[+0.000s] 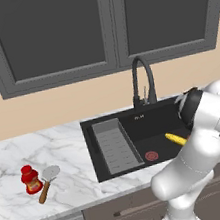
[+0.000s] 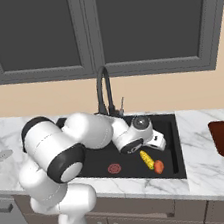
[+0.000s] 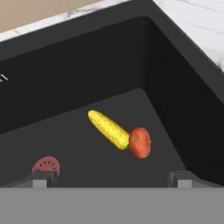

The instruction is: Pick up all produce items and place them in the sink. Turn on the sink faucet to wash them. Then turn the sink off and put them in the tray.

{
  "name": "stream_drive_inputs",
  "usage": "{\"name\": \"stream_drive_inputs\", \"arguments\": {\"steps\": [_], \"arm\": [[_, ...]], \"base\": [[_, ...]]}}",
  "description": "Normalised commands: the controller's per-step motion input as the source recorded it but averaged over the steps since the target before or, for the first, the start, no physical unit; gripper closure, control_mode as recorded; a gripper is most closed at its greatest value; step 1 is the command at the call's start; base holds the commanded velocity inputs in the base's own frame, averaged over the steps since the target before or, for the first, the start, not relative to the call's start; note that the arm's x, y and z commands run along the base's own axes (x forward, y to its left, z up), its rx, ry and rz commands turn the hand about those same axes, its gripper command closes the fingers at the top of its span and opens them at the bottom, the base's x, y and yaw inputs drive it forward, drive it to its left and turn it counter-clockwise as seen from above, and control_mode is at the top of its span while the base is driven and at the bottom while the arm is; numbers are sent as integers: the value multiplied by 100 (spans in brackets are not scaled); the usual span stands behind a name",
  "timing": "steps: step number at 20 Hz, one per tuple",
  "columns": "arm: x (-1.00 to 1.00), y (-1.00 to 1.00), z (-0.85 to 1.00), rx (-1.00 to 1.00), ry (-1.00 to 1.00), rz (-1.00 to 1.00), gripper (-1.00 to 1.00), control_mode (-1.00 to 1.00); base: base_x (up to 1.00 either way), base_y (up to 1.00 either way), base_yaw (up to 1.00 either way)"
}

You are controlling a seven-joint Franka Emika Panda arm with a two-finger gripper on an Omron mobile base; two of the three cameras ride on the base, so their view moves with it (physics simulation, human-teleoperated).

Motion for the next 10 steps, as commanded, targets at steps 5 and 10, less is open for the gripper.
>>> {"name": "stream_drive_inputs", "arguments": {"steps": [5, 10], "arm": [[-12, 0, -25, -4, 2, -2, -100, -100], [-51, -1, -13, -1, 0, 0, -100, -100]], "base": [[0, 0, 0], [0, 0, 0]]}}
